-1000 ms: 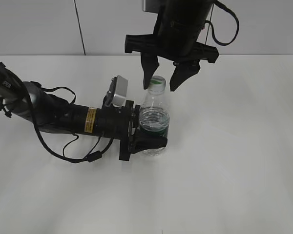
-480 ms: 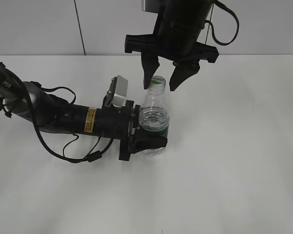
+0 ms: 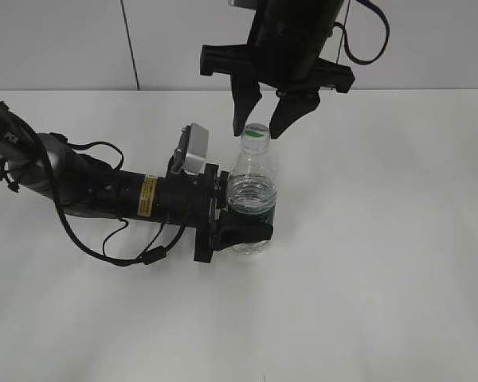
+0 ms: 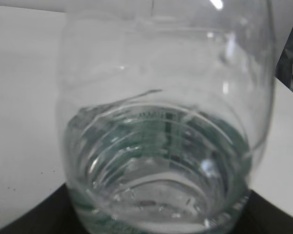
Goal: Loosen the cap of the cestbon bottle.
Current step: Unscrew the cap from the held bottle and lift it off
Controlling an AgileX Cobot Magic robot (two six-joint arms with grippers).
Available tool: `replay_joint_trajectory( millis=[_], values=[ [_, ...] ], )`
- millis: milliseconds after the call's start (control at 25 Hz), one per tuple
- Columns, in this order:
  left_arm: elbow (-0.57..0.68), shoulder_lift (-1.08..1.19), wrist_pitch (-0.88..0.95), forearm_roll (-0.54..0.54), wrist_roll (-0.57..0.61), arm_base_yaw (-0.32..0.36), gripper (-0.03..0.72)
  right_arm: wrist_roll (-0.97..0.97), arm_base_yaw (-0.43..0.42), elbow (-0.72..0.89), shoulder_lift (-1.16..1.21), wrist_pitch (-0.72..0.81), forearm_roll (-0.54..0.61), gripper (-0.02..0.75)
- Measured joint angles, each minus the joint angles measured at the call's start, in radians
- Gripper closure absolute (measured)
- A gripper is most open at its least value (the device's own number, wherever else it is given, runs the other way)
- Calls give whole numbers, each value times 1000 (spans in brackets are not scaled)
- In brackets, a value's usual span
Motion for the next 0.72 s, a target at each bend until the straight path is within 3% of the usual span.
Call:
replay_joint_trajectory(
  millis=[720],
  values=[
    [0, 0, 0, -1, 0, 0, 276, -9, 0, 0, 0, 1, 5, 384]
  ],
)
